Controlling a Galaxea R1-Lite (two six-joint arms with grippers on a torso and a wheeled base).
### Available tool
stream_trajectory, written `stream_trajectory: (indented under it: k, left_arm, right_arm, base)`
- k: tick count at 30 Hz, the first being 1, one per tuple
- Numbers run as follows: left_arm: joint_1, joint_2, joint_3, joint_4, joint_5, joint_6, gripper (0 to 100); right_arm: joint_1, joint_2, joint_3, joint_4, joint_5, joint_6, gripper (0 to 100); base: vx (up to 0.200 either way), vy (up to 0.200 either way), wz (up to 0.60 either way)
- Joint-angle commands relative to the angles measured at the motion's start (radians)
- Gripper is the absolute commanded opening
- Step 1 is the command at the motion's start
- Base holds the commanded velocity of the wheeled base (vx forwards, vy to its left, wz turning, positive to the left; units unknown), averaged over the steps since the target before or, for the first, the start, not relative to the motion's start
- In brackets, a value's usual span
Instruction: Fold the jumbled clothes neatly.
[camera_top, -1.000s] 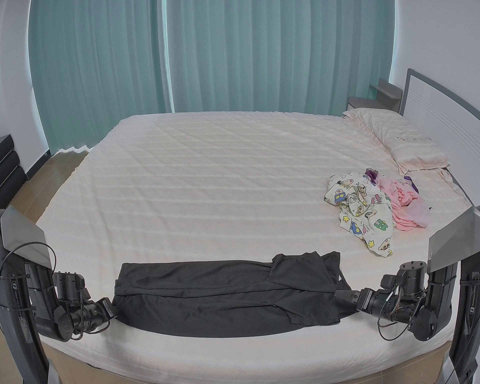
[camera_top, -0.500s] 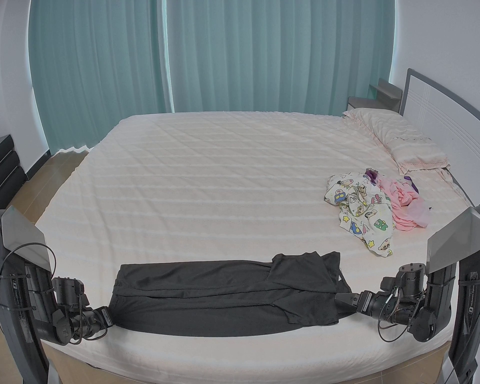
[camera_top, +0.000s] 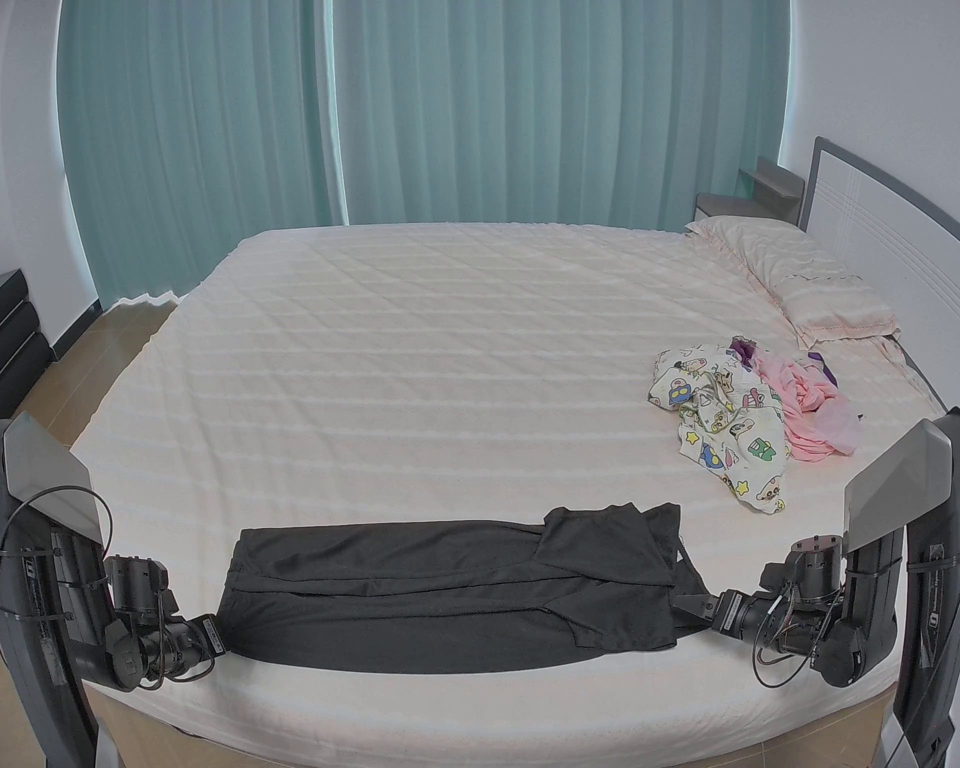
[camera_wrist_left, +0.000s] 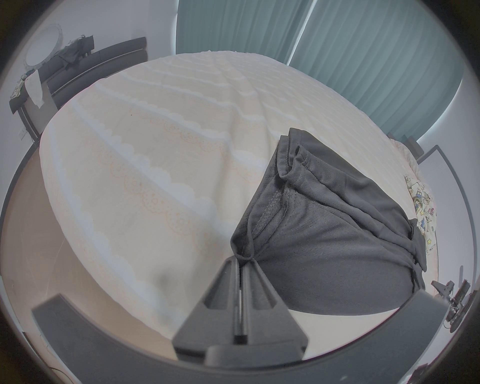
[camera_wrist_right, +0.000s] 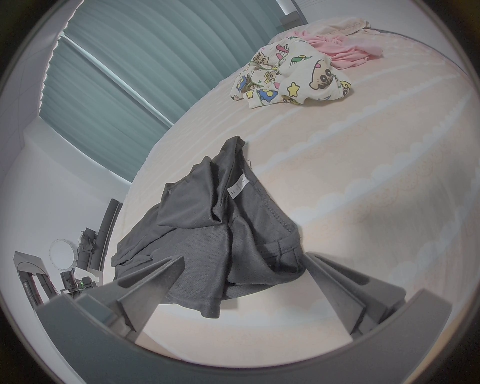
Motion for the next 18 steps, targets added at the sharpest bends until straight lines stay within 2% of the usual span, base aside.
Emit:
stream_trajectory:
  k: [1, 14, 15, 18]
  left_arm:
    - [0.0, 0.007, 0.0, -0.001, 0.0, 0.0, 0]
    - [0.0, 0.007, -0.002, 0.0, -0.005, -0.002, 0]
    - [0.0, 0.007, -0.002, 0.0, -0.005, -0.002, 0]
    - [0.0, 0.01, -0.002, 0.0, -0.005, -0.002, 0]
  right_arm:
    - [-0.006, -0.014, 0.007, -0.012, -0.006, -0.001, 100]
    - [0.002, 0.032, 0.012, -0.012, -0.007, -0.013, 100]
    - [0.009, 0.037, 0.001, -0.012, -0.006, -0.015, 0]
    - [0.008, 0.04, 0.001, -0.012, -0.007, -0.015, 0]
  base:
    - [0.0, 0.0, 0.0]
    - [0.0, 0.0, 0.0]
    - [0.0, 0.0, 0.0]
    - [0.0, 0.0, 0.0]
